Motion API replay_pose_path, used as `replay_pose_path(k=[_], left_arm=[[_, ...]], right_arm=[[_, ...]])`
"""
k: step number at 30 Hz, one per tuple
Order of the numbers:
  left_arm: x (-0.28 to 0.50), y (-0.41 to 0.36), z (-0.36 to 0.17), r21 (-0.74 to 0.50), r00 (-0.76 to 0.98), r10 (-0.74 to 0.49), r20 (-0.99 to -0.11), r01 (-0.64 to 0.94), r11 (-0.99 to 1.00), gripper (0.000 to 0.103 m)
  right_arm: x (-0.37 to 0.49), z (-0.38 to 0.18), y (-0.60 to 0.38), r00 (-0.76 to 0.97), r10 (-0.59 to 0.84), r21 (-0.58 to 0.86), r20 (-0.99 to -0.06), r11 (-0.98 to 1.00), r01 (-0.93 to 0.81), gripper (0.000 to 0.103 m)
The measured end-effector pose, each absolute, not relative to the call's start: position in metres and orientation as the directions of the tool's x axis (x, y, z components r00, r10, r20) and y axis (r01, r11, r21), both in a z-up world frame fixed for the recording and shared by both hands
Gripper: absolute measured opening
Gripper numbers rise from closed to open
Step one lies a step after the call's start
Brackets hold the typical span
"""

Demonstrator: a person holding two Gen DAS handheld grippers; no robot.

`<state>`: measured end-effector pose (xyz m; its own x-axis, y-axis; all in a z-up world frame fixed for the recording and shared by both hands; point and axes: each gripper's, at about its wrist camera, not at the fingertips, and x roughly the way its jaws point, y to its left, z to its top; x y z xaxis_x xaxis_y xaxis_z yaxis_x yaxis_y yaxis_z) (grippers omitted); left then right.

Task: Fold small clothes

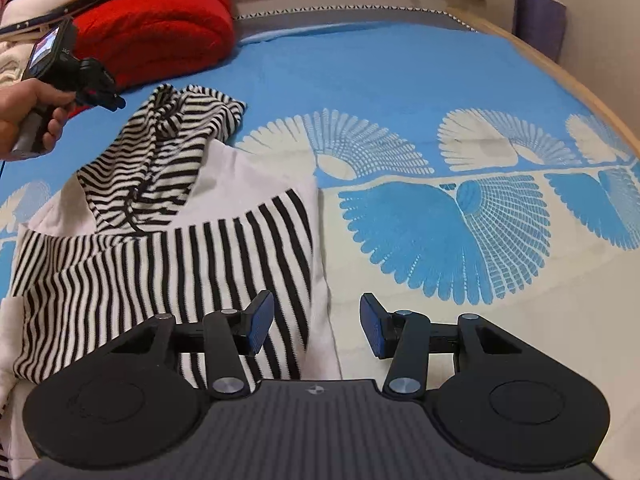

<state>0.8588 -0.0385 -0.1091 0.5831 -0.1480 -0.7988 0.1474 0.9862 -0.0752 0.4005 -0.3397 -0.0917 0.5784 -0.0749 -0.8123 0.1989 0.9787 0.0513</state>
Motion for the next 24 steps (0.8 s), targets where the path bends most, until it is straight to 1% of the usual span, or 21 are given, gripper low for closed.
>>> replay_pose_path(k=[1,4,5,6,7,8,9,10,11,12,15,18,21,24], left_arm=[[0.865,-0.038,-0.114,-0.086,0.584,-0.147,-0.798,0.131,0.988,0.033],[0.885,-0.041,-0.129,-0.113,0.576,-0.154,-0.802,0.108,0.988,0.053],[0.890,-0.044,-0.134,-0.122,0.569,-0.164,-0.806,0.112,0.986,0.056],[0.895,-0.047,-0.140,-0.122,0.561,-0.167,-0.811,0.117,0.986,0.063],[0.900,-0.051,-0.146,-0.114,0.548,-0.163,-0.820,0.124,0.986,0.066],[0.903,-0.054,-0.150,-0.100,0.541,-0.159,-0.826,0.136,0.986,0.066],[0.905,-0.057,-0.153,-0.080,0.540,-0.150,-0.828,0.151,0.985,0.065],[0.906,-0.059,-0.155,-0.065,0.541,-0.147,-0.828,0.168,0.984,0.052],[0.907,-0.060,-0.155,-0.074,0.535,-0.167,-0.828,0.191,0.979,0.034],[0.907,-0.061,-0.154,-0.092,0.519,-0.196,-0.832,0.219,0.971,0.002],[0.890,-0.069,-0.134,-0.050,0.550,-0.218,-0.806,0.305,0.951,0.002],[0.852,-0.068,-0.096,-0.049,0.587,-0.291,-0.756,0.392,0.919,0.002],[0.782,-0.063,-0.052,-0.050,0.605,-0.395,-0.692,0.505,0.862,0.002],[0.676,-0.049,-0.017,-0.042,0.584,-0.509,-0.632,0.630,0.775,0.002]], right_arm=[[0.401,-0.093,-0.341,0.574,-0.078,0.046,-0.815,0.979,0.198,0.050],[0.403,-0.098,-0.341,0.563,-0.091,0.024,-0.821,0.981,0.195,0.050],[0.404,-0.101,-0.340,0.559,-0.095,0.017,-0.824,0.981,0.192,0.050],[0.404,-0.102,-0.339,0.554,-0.097,0.010,-0.827,0.982,0.187,0.050],[0.405,-0.104,-0.338,0.550,-0.099,0.004,-0.829,0.983,0.183,0.050],[0.405,-0.106,-0.337,0.547,-0.101,0.000,-0.831,0.984,0.181,0.050],[0.406,-0.107,-0.336,0.544,-0.103,-0.005,-0.832,0.984,0.180,0.050],[0.406,-0.107,-0.336,0.543,-0.103,-0.006,-0.833,0.984,0.178,0.050],[0.406,-0.107,-0.335,0.544,-0.102,-0.006,-0.833,0.984,0.176,0.050],[0.407,-0.108,-0.334,0.544,-0.102,-0.006,-0.833,0.984,0.175,0.050],[0.408,-0.106,-0.333,0.543,-0.101,-0.003,-0.833,0.984,0.178,0.050],[0.407,-0.099,-0.334,0.558,-0.096,0.017,-0.825,0.981,0.193,0.050],[0.404,-0.088,-0.335,0.582,-0.096,0.034,-0.807,0.978,0.207,0.050],[0.400,-0.076,-0.339,0.611,-0.089,0.069,-0.786,0.971,0.230,0.050]])
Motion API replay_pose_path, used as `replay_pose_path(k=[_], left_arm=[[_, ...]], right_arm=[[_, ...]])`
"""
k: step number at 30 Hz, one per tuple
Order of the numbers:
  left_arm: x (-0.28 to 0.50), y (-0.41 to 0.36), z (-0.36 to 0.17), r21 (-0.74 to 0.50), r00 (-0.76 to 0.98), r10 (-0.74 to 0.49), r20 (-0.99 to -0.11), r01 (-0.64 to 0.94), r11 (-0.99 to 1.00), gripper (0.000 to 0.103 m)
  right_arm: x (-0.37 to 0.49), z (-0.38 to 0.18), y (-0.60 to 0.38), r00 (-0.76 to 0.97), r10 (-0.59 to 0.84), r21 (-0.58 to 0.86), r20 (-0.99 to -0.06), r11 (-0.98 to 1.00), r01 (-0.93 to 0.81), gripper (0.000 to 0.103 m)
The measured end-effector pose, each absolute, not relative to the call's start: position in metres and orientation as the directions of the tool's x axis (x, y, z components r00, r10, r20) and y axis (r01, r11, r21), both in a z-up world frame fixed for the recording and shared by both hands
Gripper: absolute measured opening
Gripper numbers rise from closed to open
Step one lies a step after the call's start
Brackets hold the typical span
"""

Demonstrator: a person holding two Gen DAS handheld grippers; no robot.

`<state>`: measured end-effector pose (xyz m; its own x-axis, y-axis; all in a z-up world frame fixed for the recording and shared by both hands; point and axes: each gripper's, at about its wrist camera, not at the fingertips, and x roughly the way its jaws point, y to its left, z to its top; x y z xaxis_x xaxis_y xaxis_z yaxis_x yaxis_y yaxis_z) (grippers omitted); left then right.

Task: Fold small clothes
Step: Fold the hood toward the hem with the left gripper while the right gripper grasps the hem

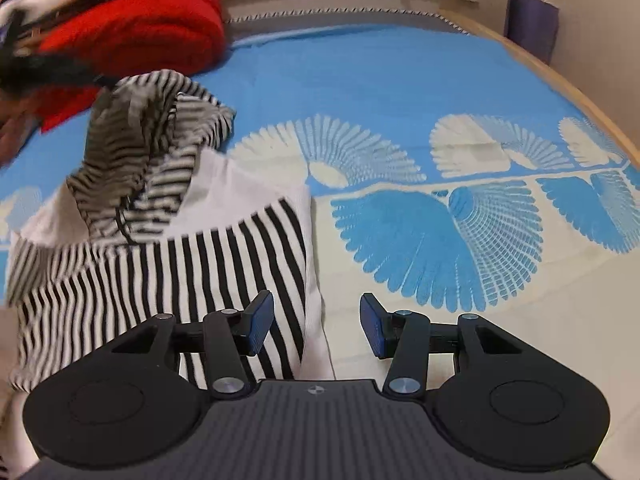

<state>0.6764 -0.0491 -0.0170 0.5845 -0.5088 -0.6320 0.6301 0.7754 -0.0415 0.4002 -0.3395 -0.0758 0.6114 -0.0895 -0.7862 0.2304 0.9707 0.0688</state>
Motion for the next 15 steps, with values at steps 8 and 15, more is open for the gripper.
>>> replay_pose_path(k=[8,15], left_arm=[[0.412,0.035,-0.002,-0.106,0.345,-0.552,-0.759,0.771,0.628,0.004],[0.410,0.098,-0.012,-0.473,0.642,-0.430,-0.635,0.117,0.873,0.034]], right_arm=[[0.387,-0.054,-0.353,0.683,-0.076,0.187,-0.727,0.934,0.303,0.050],[0.392,-0.057,-0.344,0.700,0.053,0.321,-0.713,0.911,0.258,0.050]])
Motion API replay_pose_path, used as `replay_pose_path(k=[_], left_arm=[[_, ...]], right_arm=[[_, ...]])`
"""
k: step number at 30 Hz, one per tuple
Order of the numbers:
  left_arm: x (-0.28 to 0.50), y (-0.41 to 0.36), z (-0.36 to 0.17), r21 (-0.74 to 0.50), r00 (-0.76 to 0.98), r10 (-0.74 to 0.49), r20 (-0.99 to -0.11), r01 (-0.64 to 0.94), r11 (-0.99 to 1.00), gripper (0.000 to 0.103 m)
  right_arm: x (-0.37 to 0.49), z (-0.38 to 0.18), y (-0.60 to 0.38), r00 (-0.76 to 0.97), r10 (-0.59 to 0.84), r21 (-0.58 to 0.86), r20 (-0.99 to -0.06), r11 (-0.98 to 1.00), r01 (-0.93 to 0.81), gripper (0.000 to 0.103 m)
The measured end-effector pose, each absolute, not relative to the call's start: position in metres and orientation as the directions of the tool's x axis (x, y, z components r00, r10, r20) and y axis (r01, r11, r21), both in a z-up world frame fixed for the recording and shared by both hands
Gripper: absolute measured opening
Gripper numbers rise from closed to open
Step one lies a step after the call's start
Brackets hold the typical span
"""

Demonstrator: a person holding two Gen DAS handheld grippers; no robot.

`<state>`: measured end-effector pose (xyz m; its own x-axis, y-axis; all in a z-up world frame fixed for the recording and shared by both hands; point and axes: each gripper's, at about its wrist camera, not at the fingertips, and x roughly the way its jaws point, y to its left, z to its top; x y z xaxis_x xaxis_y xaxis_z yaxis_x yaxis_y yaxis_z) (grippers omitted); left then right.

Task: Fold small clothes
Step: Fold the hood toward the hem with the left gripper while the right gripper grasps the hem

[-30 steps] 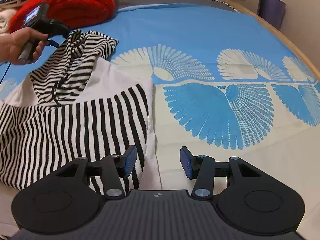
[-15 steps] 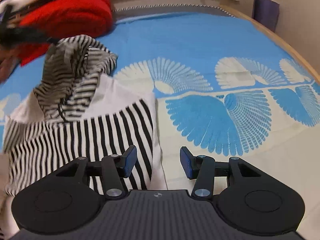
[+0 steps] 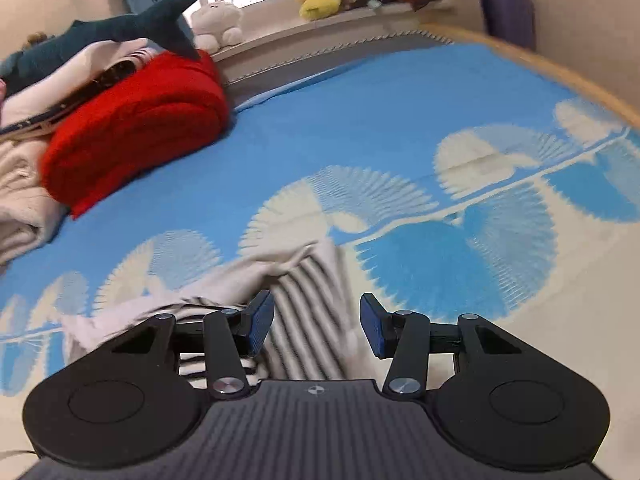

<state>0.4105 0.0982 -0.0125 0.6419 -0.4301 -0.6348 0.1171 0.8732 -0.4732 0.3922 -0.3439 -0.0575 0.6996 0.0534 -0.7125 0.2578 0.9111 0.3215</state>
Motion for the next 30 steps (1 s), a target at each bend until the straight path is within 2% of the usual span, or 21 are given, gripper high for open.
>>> replay_pose_path(k=[3,5,8,12,13,14,15,16,18,21,23,24,25,26,28,29,30], left_arm=[[0.437,0.087,-0.059,-0.450,0.526,-0.325,-0.786,-0.125,0.884,0.033],[0.450,0.088,-0.087,-0.461,0.434,-0.349,-0.830,-0.182,0.869,0.034],[0.458,0.087,-0.119,-0.463,0.323,-0.371,-0.871,-0.281,0.841,0.035],[0.461,0.080,-0.140,-0.471,0.262,-0.405,-0.876,-0.283,0.836,0.035],[0.461,0.077,-0.142,-0.483,0.256,-0.420,-0.871,-0.282,0.829,0.035],[0.463,0.074,-0.145,-0.494,0.245,-0.436,-0.866,-0.280,0.823,0.033],[0.465,0.072,-0.144,-0.499,0.247,-0.441,-0.863,-0.272,0.823,0.014],[0.465,0.071,-0.136,-0.498,0.268,-0.435,-0.859,-0.248,0.831,0.004],[0.462,0.074,-0.108,-0.517,0.372,-0.430,-0.823,-0.175,0.838,0.003],[0.452,0.083,-0.043,-0.509,0.667,-0.368,-0.648,-0.020,0.861,0.003],[0.442,0.089,-0.021,-0.480,0.770,-0.329,-0.546,0.034,0.877,0.004],[0.440,0.091,-0.019,-0.476,0.784,-0.320,-0.533,0.035,0.879,0.004],[0.440,0.092,-0.024,-0.485,0.767,-0.321,-0.555,0.015,0.874,0.004],[0.444,0.093,-0.037,-0.492,0.714,-0.328,-0.619,-0.026,0.870,0.005],[0.457,0.088,-0.080,-0.431,0.474,-0.327,-0.818,-0.126,0.894,0.009],[0.459,0.086,-0.105,-0.376,0.325,-0.309,-0.894,-0.166,0.912,0.009],[0.458,0.089,-0.120,-0.356,0.258,-0.300,-0.918,-0.205,0.912,0.011]], right_arm=[[0.399,-0.073,-0.337,0.660,0.166,0.416,-0.733,0.877,0.241,0.050],[0.403,-0.087,-0.332,0.618,0.219,0.453,-0.755,0.856,0.250,0.050],[0.409,-0.103,-0.325,0.568,0.253,0.470,-0.783,0.839,0.274,0.050],[0.416,-0.115,-0.313,0.521,0.241,0.433,-0.819,0.855,0.285,0.050],[0.418,-0.117,-0.310,0.515,0.242,0.428,-0.822,0.860,0.278,0.042],[0.419,-0.117,-0.308,0.516,0.255,0.436,-0.818,0.860,0.266,0.019],[0.419,-0.116,-0.308,0.527,0.272,0.454,-0.806,0.854,0.254,0.008],[0.418,-0.113,-0.308,0.548,0.291,0.481,-0.784,0.842,0.242,0.002],[0.410,-0.098,-0.319,0.642,0.357,0.602,-0.678,0.771,0.207,0.001],[0.390,-0.075,-0.349,0.825,0.394,0.804,-0.406,0.583,0.117,0.001],[0.383,-0.075,-0.363,0.859,0.365,0.844,-0.358,0.520,0.131,0.001],[0.382,-0.082,-0.367,0.850,0.368,0.856,-0.376,0.490,0.167,0.001],[0.385,-0.091,-0.368,0.817,0.378,0.846,-0.435,0.482,0.227,0.001],[0.390,-0.101,-0.365,0.752,0.379,0.795,-0.540,0.524,0.307,0.001],[0.402,-0.123,-0.352,0.525,0.322,0.574,-0.788,0.692,0.437,0.001],[0.403,-0.136,-0.348,0.426,0.278,0.474,-0.861,0.744,0.471,0.003],[0.402,-0.143,-0.347,0.386,0.257,0.435,-0.886,0.749,0.500,0.006]])
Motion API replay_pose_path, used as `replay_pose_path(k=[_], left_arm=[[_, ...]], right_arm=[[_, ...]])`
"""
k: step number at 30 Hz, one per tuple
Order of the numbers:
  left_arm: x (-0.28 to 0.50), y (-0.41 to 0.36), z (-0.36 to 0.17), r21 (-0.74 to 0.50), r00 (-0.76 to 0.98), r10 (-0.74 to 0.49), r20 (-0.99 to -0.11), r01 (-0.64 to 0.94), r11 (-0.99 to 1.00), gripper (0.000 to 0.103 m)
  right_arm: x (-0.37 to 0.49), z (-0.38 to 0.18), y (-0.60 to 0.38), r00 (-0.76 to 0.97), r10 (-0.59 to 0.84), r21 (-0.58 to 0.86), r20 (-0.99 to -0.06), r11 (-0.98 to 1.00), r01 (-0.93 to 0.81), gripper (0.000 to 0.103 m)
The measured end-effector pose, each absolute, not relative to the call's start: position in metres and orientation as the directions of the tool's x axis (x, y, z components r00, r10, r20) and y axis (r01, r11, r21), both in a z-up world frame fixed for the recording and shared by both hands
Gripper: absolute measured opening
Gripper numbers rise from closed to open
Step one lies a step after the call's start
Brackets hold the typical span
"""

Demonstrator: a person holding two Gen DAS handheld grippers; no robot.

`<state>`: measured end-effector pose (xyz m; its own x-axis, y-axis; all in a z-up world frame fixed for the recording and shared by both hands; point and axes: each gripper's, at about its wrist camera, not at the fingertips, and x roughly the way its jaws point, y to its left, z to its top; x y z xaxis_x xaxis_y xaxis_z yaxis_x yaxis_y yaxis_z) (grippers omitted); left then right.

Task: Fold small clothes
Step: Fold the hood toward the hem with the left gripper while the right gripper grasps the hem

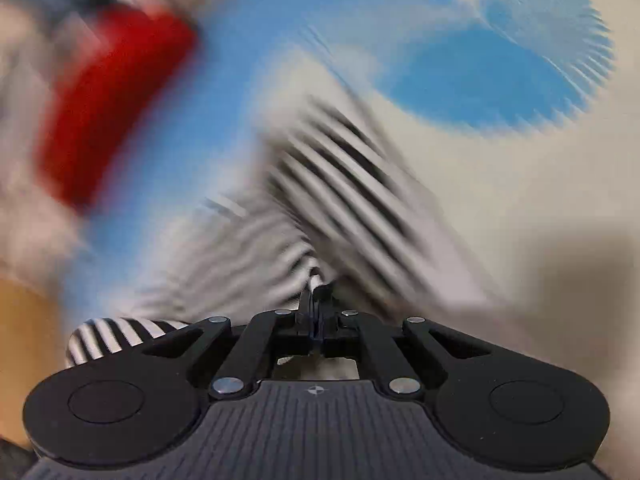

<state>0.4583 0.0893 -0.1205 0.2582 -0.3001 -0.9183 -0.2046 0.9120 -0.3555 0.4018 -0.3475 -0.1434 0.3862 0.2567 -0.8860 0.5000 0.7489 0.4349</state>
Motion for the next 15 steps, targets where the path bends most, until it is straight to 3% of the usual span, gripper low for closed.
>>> replay_pose_path(k=[1,3,5,6,8,10,11,12,13,15], left_arm=[[0.456,0.095,-0.127,-0.374,0.255,-0.312,-0.915,-0.251,0.893,0.023],[0.455,0.103,-0.120,-0.430,0.314,-0.341,-0.886,-0.281,0.858,0.036],[0.454,0.106,-0.108,-0.472,0.399,-0.350,-0.848,-0.267,0.840,0.055],[0.452,0.105,-0.105,-0.485,0.421,-0.351,-0.836,-0.273,0.831,0.062],[0.453,0.103,-0.109,-0.504,0.419,-0.364,-0.832,-0.295,0.812,0.062],[0.455,0.104,-0.116,-0.518,0.391,-0.387,-0.835,-0.321,0.793,0.059],[0.456,0.105,-0.119,-0.509,0.373,-0.385,-0.844,-0.332,0.794,0.053],[0.458,0.104,-0.124,-0.495,0.363,-0.375,-0.853,-0.336,0.801,0.032],[0.458,0.101,-0.126,-0.477,0.360,-0.359,-0.861,-0.329,0.815,0.008],[0.458,0.101,-0.118,-0.471,0.409,-0.334,-0.849,-0.299,0.830,0.003]], right_arm=[[0.401,-0.144,-0.349,0.385,0.253,0.435,-0.887,0.735,0.520,0.011],[0.402,-0.131,-0.351,0.445,0.251,0.469,-0.860,0.732,0.493,0.015],[0.403,-0.115,-0.351,0.515,0.220,0.482,-0.828,0.750,0.454,0.043],[0.404,-0.110,-0.351,0.536,0.208,0.481,-0.819,0.758,0.441,0.050],[0.409,-0.111,-0.351,0.539,0.219,0.487,-0.814,0.763,0.425,0.052],[0.411,-0.123,-0.351,0.512,0.260,0.509,-0.819,0.740,0.439,0.051],[0.411,-0.128,-0.348,0.498,0.276,0.514,-0.822,0.736,0.441,0.044],[0.413,-0.133,-0.347,0.488,0.292,0.519,-0.822,0.737,0.433,0.035],[0.413,-0.136,-0.346,0.491,0.309,0.531,-0.815,0.737,0.418,0.010],[0.410,-0.130,-0.342,0.552,0.321,0.579,-0.770,0.716,0.390,0.005]])
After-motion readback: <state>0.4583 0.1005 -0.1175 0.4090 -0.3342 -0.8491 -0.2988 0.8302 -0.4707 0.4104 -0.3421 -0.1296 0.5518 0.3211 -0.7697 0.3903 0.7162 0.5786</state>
